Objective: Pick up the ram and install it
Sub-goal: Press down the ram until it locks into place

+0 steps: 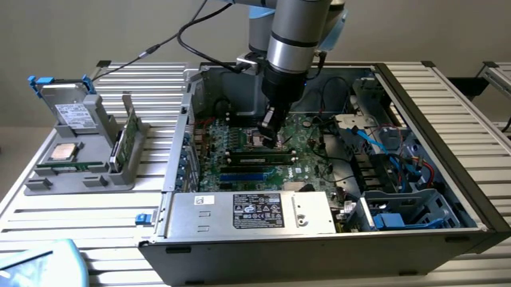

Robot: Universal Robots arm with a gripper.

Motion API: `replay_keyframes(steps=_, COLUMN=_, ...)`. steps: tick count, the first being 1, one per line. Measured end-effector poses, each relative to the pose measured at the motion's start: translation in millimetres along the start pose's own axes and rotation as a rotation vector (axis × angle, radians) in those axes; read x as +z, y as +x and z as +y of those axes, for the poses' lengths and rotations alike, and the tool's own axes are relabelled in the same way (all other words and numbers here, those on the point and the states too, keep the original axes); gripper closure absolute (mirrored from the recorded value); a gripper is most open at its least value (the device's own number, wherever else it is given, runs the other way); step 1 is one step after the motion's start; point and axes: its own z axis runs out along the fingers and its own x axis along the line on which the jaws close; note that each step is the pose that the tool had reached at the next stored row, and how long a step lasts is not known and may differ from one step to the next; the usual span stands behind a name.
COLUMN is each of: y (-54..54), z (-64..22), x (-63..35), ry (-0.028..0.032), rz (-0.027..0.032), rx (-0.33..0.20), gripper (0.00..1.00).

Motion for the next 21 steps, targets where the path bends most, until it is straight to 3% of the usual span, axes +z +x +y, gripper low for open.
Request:
replay_keyframes(steps=11, y=0.9, z=1.7, x=0.0, ry=0.0071, rz=-0.0114, rx=0.053, gripper=0.90)
replay_keyframes(steps=21, y=1.1, z=2.0, x=0.0, ry=0.0051, rz=-0.0196, rx=0.125, gripper=0.90)
